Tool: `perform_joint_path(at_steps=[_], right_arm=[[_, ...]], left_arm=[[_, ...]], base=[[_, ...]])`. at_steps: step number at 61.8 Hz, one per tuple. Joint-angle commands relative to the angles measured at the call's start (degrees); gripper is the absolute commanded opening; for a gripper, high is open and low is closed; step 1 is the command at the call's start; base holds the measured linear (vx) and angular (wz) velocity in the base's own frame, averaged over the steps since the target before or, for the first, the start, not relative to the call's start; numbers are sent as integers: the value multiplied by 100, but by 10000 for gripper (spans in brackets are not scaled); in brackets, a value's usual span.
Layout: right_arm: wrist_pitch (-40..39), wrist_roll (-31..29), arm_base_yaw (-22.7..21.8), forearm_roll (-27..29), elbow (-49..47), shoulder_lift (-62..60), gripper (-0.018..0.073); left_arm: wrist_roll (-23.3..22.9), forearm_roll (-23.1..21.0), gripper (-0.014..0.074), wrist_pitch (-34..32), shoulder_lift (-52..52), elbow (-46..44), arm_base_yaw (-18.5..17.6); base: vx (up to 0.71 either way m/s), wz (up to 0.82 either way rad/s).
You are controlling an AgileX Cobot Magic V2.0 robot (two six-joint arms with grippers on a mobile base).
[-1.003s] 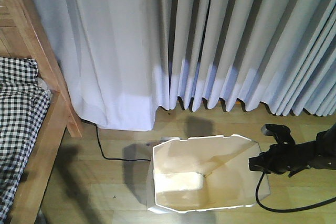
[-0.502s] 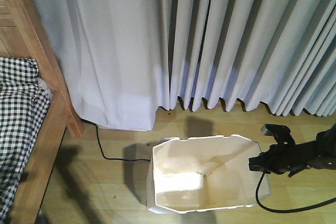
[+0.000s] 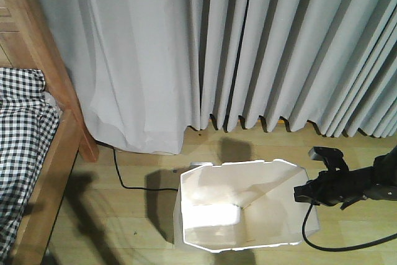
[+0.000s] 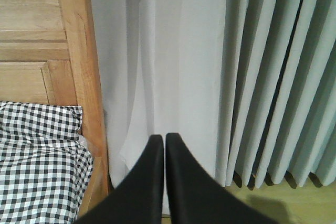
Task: Move trash bin to bedside with robot
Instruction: 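Lower the bin to the floor next to the bed with the right gripper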
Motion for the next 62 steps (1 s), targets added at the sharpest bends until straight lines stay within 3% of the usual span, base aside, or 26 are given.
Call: perform_joint_path(at_steps=[1,4,35,62], right_arm=[[1394,183,-18,264,-37,-371,-4],[1310,170,-18,500,-70,-313,-4],[997,918,-8,486,-1747,1176,-4],[908,1495,244,194,-3067,2219,-4]], left_arm=[[-50,-24,-6,-384,-61,165,-31],[-50,-24,-6,-384,-61,165,-31],[-50,-24,-6,-384,-61,165,-31],[-50,-24,-6,-384,-61,165,-31]], base=[[0,0],[0,0],[0,0],[0,0]])
